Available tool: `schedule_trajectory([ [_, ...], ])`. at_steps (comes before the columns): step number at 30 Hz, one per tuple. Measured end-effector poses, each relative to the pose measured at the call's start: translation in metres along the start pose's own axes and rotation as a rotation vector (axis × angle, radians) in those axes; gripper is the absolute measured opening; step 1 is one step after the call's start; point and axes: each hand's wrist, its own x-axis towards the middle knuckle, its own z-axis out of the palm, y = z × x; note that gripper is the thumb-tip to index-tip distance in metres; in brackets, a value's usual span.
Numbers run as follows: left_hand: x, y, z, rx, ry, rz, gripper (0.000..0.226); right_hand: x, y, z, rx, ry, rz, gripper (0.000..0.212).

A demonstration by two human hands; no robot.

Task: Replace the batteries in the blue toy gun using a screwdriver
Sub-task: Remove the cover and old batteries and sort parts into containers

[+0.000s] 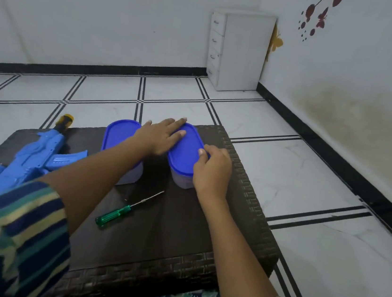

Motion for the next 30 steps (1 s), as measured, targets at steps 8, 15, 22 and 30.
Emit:
schedule_trajectory([
  [8, 0.006, 0.008, -0.006, 0.060, -0.060, -0.122, 0.050, 0.014, 0.003, 0.005, -0.004, -0.035, 0.106, 0.020],
  [15, 0.006, 0.010, 0.001, 0.020, -0.026, -0.128, 0.049, 0.009, -0.008, 0.007, -0.052, 0.009, 0.162, 0.019],
  [22, -0.001, -0.024, -0.015, 0.218, 0.309, -0.155, 0.058, -0.011, -0.034, 0.017, -0.389, 0.432, -0.317, 0.012],
  [30, -0.006, -0.111, -0.010, 0.008, 0.440, -0.401, 0.049, -0.060, -0.068, 0.071, -0.113, -0.419, -0.316, 0.061],
])
